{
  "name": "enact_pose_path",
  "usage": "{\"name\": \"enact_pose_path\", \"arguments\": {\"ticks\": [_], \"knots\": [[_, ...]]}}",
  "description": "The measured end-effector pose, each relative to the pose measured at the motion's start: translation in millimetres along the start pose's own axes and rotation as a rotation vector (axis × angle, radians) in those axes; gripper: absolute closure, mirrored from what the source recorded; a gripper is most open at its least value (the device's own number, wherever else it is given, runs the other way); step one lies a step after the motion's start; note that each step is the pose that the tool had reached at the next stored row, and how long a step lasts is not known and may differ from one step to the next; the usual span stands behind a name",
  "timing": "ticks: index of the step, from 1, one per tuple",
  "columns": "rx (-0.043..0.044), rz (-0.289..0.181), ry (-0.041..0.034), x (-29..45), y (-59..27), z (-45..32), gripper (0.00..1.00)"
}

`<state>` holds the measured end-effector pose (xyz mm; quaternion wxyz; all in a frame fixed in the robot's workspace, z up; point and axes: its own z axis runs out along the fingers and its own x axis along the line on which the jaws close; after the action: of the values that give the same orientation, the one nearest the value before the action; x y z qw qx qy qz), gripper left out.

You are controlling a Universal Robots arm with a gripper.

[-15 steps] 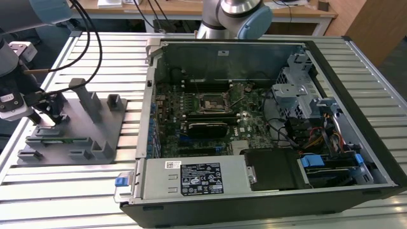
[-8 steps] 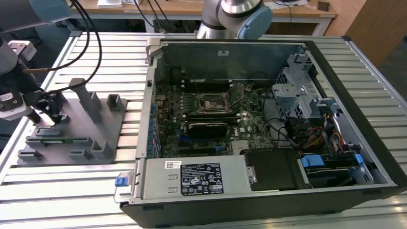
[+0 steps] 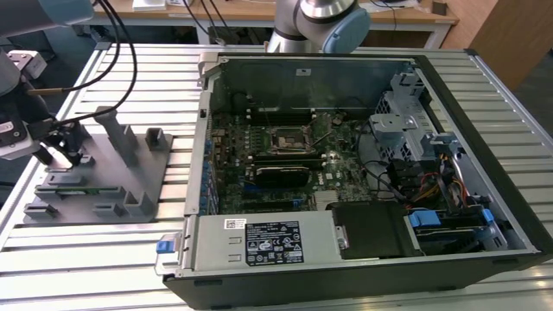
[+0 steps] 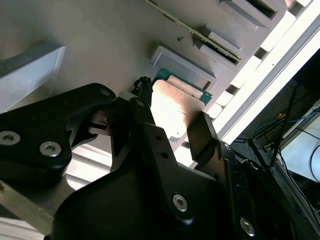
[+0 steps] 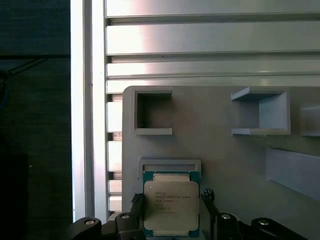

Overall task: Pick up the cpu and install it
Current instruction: 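Pick up the cpu and move it towards the insertion slot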

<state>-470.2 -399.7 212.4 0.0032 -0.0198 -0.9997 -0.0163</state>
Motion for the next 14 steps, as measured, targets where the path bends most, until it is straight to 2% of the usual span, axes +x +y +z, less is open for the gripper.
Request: {"name": "enact_pose_path", "arguments": {"ticks": [14], "knots": [[-0.0001,0.0,-0.0001,0.0,0.8,-5.6,0.47]]}}
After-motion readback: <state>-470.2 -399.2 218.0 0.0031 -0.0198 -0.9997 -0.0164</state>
